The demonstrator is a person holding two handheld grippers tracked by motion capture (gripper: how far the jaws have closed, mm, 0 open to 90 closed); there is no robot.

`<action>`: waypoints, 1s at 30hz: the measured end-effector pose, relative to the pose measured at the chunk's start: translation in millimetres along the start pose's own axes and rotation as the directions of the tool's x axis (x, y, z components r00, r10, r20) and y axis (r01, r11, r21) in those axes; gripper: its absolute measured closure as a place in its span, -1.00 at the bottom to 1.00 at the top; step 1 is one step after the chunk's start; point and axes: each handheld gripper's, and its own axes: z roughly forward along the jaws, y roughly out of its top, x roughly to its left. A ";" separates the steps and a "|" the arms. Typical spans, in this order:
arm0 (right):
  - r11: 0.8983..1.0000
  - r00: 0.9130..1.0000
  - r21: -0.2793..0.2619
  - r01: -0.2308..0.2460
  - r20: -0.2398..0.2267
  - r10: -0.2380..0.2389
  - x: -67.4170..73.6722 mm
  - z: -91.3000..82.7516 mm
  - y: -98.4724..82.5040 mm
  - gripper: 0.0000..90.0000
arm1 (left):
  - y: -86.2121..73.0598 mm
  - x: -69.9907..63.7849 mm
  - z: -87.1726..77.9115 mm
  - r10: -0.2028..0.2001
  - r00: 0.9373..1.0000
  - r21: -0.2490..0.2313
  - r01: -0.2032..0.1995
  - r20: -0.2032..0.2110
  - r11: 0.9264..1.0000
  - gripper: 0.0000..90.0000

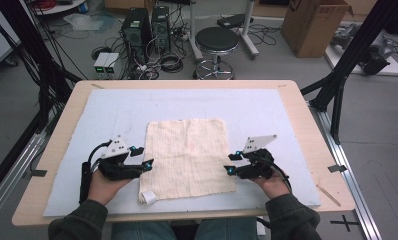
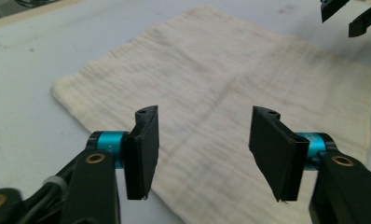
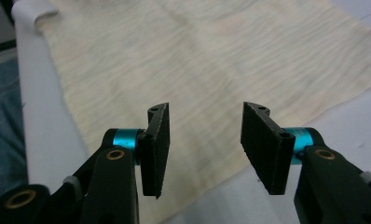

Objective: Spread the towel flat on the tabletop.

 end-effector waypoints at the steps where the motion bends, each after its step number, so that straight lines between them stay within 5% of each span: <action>1: 1.000 1.000 0.007 0.002 -0.017 -0.002 2.9 1.1 -4.2 0.19 | -4.4 -2.6 -1.6 -0.001 1.000 0.003 0.001 0.015 1.000 -0.07; 7: 0.997 0.997 0.069 0.046 -0.070 -0.041 15.6 7.7 -18.0 0.21 | -26.1 -15.7 -6.2 0.038 0.996 0.067 -0.044 0.079 0.997 -0.08; 13: 0.987 0.994 0.129 0.097 -0.062 -0.090 23.9 15.9 -21.7 0.36 | -34.1 -19.2 1.6 0.059 0.987 0.160 -0.082 0.148 0.984 0.14; 16: 0.988 0.995 0.132 0.086 -0.059 -0.079 22.9 16.1 -21.2 0.50 | -36.4 -19.9 6.9 0.076 0.982 0.204 -0.111 0.176 0.973 0.29; 22: 0.988 0.994 0.134 0.078 -0.086 -0.066 23.6 16.7 -20.7 0.91 | -38.0 -19.2 7.5 0.098 0.983 0.199 -0.128 0.158 0.972 0.64; 26: 0.987 0.993 0.135 0.086 -0.090 -0.074 24.4 16.4 -20.1 0.96 | -37.5 -19.1 7.2 0.106 0.981 0.199 -0.137 0.160 0.970 0.91; 30: 0.988 0.991 0.132 0.076 -0.121 -0.060 26.5 15.2 -20.1 0.97 | -37.0 -20.1 5.4 0.120 0.981 0.196 -0.149 0.154 0.969 0.95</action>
